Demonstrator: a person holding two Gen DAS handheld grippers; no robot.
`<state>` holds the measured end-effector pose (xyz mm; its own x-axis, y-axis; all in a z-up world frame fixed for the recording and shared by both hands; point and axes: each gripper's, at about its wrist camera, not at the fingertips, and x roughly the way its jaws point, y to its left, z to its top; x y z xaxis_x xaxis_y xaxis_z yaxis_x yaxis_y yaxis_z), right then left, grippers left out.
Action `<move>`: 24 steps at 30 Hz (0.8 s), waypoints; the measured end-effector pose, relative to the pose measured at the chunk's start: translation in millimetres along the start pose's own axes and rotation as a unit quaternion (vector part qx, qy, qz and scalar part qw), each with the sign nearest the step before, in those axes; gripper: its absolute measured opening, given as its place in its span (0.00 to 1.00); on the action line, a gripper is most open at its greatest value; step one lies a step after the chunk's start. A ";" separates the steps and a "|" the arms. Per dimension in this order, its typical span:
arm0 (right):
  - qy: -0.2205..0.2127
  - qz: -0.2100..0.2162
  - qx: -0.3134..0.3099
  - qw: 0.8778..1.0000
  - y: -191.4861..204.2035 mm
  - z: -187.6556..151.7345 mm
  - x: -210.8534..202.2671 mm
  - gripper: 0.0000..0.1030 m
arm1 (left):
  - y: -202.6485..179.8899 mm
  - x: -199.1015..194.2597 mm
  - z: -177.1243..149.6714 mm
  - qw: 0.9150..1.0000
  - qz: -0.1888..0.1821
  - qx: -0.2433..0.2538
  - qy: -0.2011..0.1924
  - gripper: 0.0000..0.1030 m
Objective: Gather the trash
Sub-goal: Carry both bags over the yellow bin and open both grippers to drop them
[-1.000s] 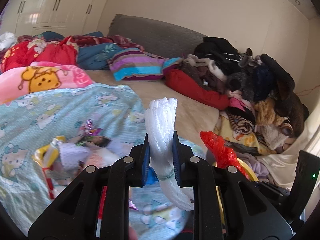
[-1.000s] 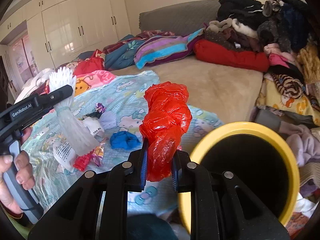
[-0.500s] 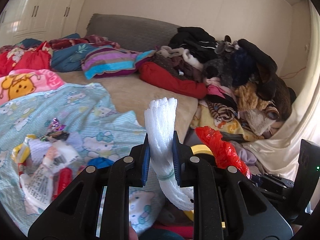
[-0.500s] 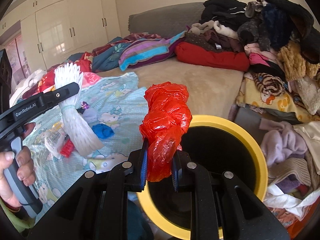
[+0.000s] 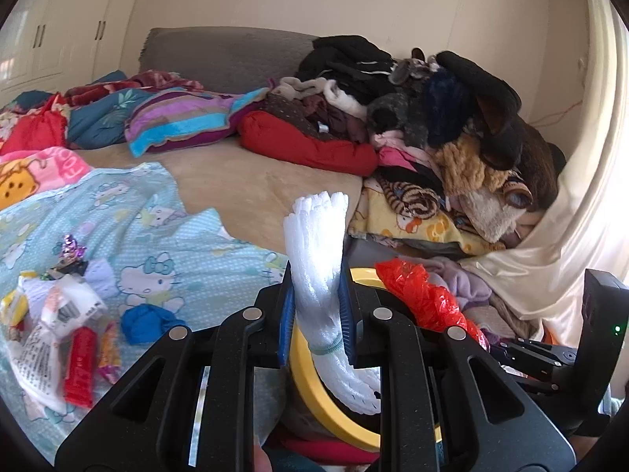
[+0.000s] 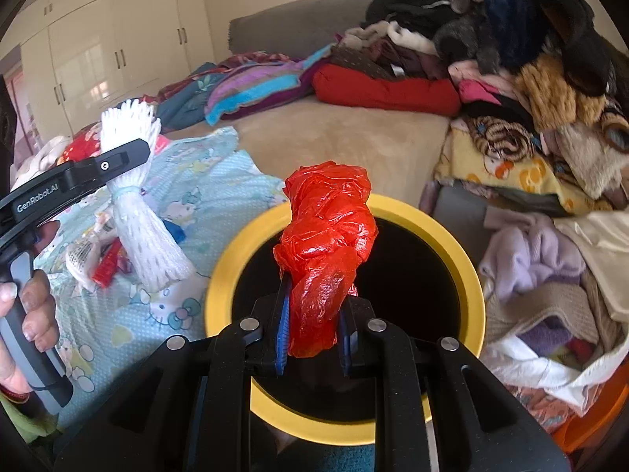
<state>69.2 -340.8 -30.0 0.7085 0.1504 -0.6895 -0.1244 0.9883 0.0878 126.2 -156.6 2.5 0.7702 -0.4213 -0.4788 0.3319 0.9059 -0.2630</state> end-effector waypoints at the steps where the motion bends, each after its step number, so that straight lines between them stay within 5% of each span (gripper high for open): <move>1: 0.003 -0.001 0.004 1.000 -3.1 -1.8 0.5 0.18 | -2.0 1.7 -0.7 1.000 -0.001 0.001 0.002 0.14; 16: 0.026 -0.010 0.042 0.999 -33.7 -14.9 13.5 0.20 | -37.0 37.9 -20.4 0.998 -0.030 0.029 0.038 0.14; 18: 0.027 -0.011 0.048 0.998 -37.7 -16.4 15.2 0.30 | -39.5 45.0 -21.9 0.998 -0.043 0.031 0.044 0.16; 21: 0.024 -0.022 0.063 0.998 -43.1 -18.6 15.1 0.52 | -40.8 52.8 -22.7 0.997 -0.055 0.030 0.055 0.51; 24: 0.018 -0.032 0.063 0.997 -44.4 -20.2 13.5 0.58 | -36.3 51.0 -23.1 0.997 -0.054 0.017 0.052 0.77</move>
<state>70.2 -383.1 -57.6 0.6863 0.0882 -0.7219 0.0101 0.9914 0.1308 140.9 -211.9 -31.7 0.6692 -0.5163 -0.5344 0.4286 0.8557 -0.2899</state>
